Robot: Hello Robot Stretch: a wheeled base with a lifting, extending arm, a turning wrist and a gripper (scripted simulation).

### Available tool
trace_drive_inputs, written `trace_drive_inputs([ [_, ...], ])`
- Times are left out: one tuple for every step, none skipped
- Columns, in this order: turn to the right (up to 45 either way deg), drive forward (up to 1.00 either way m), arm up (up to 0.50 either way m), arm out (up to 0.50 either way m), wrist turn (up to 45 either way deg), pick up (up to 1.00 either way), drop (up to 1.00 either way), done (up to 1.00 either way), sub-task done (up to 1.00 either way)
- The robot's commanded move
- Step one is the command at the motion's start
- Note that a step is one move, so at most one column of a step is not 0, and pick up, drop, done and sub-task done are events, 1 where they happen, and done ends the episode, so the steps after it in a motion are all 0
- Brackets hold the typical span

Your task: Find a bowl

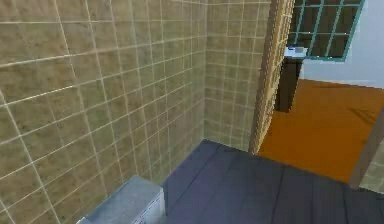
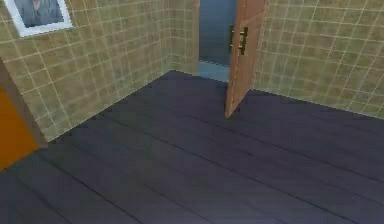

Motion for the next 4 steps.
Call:
trace_drive_inputs([
  [30.0,0.00,0.00,0.00,0.0,0.00,0.00,0.00,0.00],
  [0.0,1.00,0.00,0.00,0.0,0.00,0.00,0.00,0.00],
  [0.0,1.00,0.00,0.00,0.0,0.00,0.00,0.00,0.00],
  [3.0,0.00,0.00,0.00,0.0,0.00,0.00,0.00,0.00],
])
